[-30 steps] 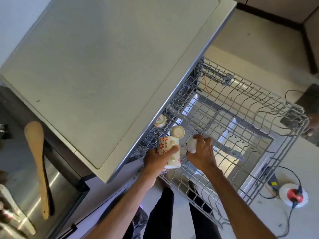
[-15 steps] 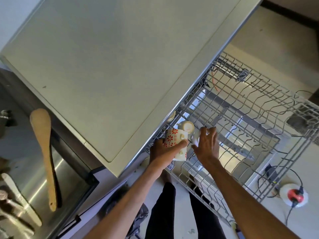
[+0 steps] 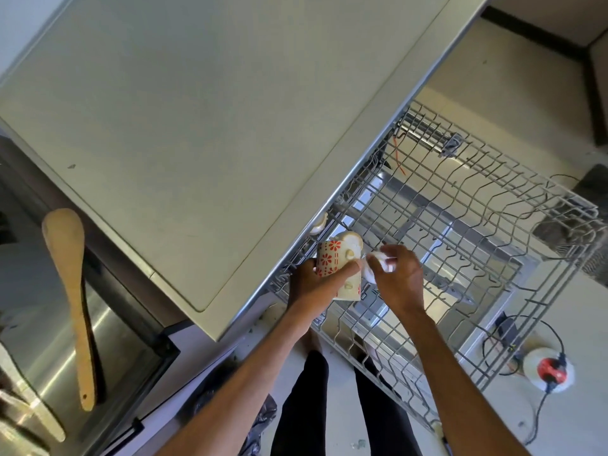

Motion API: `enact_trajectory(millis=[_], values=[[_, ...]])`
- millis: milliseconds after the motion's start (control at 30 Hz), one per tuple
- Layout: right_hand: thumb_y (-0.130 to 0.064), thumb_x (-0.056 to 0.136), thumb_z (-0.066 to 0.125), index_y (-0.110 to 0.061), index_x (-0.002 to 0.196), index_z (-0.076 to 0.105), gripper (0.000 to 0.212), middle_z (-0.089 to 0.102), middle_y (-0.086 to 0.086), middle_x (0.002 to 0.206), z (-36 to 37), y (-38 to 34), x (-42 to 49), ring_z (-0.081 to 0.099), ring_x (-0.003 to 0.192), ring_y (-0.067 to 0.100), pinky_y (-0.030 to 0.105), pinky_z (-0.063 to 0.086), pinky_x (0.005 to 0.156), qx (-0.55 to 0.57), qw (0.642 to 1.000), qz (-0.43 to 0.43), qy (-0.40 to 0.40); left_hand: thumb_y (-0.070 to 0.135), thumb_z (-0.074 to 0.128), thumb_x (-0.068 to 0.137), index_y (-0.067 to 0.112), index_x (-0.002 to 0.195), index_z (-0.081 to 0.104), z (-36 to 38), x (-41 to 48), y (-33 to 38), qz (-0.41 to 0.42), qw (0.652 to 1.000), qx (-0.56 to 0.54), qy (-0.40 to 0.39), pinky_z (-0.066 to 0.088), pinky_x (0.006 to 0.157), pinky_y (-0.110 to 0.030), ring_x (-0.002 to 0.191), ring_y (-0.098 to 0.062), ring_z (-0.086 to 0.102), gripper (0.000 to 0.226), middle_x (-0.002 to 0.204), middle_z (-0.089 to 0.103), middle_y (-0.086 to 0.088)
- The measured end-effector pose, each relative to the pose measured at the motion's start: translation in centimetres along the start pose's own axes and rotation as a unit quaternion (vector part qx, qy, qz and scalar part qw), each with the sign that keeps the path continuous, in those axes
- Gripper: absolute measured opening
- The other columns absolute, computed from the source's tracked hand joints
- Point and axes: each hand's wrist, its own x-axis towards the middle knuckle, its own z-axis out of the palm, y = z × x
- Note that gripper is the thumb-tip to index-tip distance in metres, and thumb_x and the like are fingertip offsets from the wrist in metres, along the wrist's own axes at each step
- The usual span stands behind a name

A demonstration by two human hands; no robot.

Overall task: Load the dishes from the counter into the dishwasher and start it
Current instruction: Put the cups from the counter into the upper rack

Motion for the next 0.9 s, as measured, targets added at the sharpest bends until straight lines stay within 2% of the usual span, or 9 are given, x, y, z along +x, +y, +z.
enact_trajectory(millis=[100, 233, 333, 433, 533, 600, 733, 800, 900], values=[[-0.033, 0.098, 0.064, -0.011, 0.105, 0.072, 0.025, 0.075, 0.007, 0.097, -2.4, -3.0, -1.0, 0.072, 0.095, 0.026, 0.043, 0.061, 0.08, 0.236, 0.961, 0.111, -0.09, 0.068, 0.076, 0.071, 0.024, 0.107, 0.071, 1.1, 0.1, 1.6, 0.022, 0.998, -0.052, -0.037, 0.061, 0.069, -0.025, 0.085, -0.01, 0.074, 0.057, 0.095, 0.076, 0.006], [-0.044, 0.092, 0.065, -0.017, 0.126, 0.066, 0.043, 0.072, 0.013, 0.114, -4.7, -4.4, -2.3, 0.071, 0.107, 0.03, 0.048, 0.058, 0.09, 0.4, 0.881, 0.186, -0.171, 0.062, 0.075, 0.076, 0.023, 0.112, 0.069, 3.0, 0.2, 4.0, 0.053, 0.991, -0.104, -0.071, 0.054, 0.062, -0.011, 0.088, -0.008, 0.073, 0.053, 0.101, 0.076, 0.005], [-0.042, 0.094, 0.064, -0.016, 0.13, 0.065, 0.044, 0.068, 0.017, 0.125, -5.6, -4.4, -2.4, 0.066, 0.114, 0.036, 0.048, 0.057, 0.093, 0.515, 0.81, 0.215, -0.182, 0.067, 0.075, 0.071, 0.028, 0.119, 0.064, 4.9, 0.6, 4.8, 0.057, 0.988, -0.109, -0.089, 0.059, 0.071, -0.022, 0.096, -0.011, 0.071, 0.063, 0.105, 0.074, 0.007], [-0.038, 0.096, 0.064, -0.012, 0.134, 0.061, 0.046, 0.064, 0.019, 0.131, -6.1, -3.7, -1.9, 0.065, 0.117, 0.037, 0.044, 0.058, 0.091, 0.57, 0.775, 0.224, -0.156, 0.057, 0.073, 0.081, 0.03, 0.117, 0.067, 6.5, 1.0, 5.1, 0.057, 0.982, -0.113, -0.139, 0.059, 0.084, -0.033, 0.097, -0.014, 0.072, 0.045, 0.102, 0.076, 0.006], [-0.027, 0.093, 0.07, -0.009, 0.135, 0.057, 0.047, 0.066, 0.017, 0.129, -6.8, -3.0, -0.5, 0.067, 0.116, 0.033, 0.042, 0.059, 0.089, 0.543, 0.809, 0.201, -0.099, 0.057, 0.069, 0.085, 0.027, 0.113, 0.068, 6.9, 2.0, 5.4, 0.05, 0.982, -0.083, -0.16, 0.055, 0.088, -0.033, 0.1, -0.015, 0.07, 0.041, 0.104, 0.075, 0.008], [-0.02, 0.083, 0.08, -0.011, 0.136, 0.052, 0.06, 0.068, 0.013, 0.126, -7.3, -2.8, 1.1, 0.07, 0.109, 0.029, 0.038, 0.061, 0.082, 0.487, 0.851, 0.192, -0.043, 0.061, 0.069, 0.082, 0.022, 0.124, 0.06, 6.5, 3.0, 5.4, 0.051, 0.987, -0.049, -0.143, 0.05, 0.081, -0.024, 0.105, -0.013, 0.065, 0.058, 0.121, 0.068, 0.01], [-0.028, 0.06, 0.096, -0.023, 0.139, 0.049, 0.092, 0.057, -0.005, 0.13, -7.2, -3.8, 4.9, 0.062, 0.111, 0.019, 0.022, 0.058, 0.061, 0.172, 0.981, 0.093, -0.005, 0.035, 0.077, 0.084, 0.016, 0.127, 0.053, 4.8, 5.5, 3.8, 0.134, 0.986, 0.097, 0.035, 0.052, 0.09, -0.031, 0.11, -0.016, 0.06, 0.053, 0.126, 0.063, 0.001], [-0.026, 0.059, 0.096, -0.024, 0.14, 0.048, 0.093, 0.055, -0.005, 0.129, -6.3, -4.8, 6.8, 0.056, 0.112, 0.02, 0.026, 0.055, 0.069, 0.039, 0.999, 0.007, -0.014, 0.024, 0.074, 0.083, 0.015, 0.121, 0.057, 3.9, 6.3, 3.0, 0.151, 0.976, 0.134, 0.088, 0.052, 0.095, -0.039, 0.112, -0.02, 0.061, 0.043, 0.123, 0.066, -0.003], [-0.029, 0.058, 0.097, -0.022, 0.143, 0.048, 0.099, 0.062, 0.011, 0.131, -4.2, -6.1, 9.2, 0.061, 0.114, 0.032, 0.043, 0.054, 0.091, -0.104, 0.987, -0.105, -0.056, 0.023, 0.071, 0.082, 0.016, 0.119, 0.06, 3.0, 6.7, 2.4, 0.136, 0.971, 0.165, 0.105, 0.052, 0.093, -0.038, 0.111, -0.02, 0.062, 0.039, 0.12, 0.067, -0.003]])
